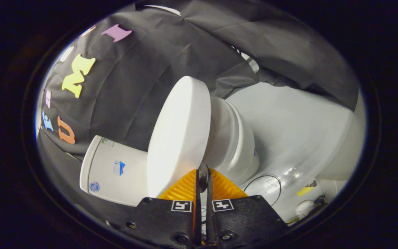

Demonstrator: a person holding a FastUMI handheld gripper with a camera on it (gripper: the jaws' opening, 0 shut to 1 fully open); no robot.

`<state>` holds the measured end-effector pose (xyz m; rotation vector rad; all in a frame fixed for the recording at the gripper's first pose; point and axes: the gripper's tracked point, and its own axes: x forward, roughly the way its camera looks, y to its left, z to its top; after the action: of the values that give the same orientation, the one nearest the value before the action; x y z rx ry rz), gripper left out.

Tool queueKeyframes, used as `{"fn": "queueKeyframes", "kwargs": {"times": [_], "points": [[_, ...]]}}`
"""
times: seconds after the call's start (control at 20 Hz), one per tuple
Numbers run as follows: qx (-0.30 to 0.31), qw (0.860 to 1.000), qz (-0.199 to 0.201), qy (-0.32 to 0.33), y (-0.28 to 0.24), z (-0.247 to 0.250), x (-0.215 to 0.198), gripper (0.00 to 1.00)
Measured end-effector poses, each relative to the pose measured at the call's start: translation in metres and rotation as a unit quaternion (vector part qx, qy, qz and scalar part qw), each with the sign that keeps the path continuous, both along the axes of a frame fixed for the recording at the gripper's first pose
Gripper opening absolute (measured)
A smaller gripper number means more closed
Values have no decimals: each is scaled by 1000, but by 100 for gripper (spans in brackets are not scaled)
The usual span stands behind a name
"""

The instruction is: Open the toilet lid.

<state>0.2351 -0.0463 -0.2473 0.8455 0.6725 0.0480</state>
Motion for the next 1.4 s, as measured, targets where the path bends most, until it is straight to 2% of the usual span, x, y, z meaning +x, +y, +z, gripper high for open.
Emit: {"fn": "queueKeyframes", "kwargs": {"times": [0.2, 0.8, 1.4], "points": [[12, 1000, -11, 5, 0, 7, -1, 9], [-47, 999, -6, -20, 16, 56, -4, 8], [-113, 992, 10, -59, 47, 110, -13, 8]]}}
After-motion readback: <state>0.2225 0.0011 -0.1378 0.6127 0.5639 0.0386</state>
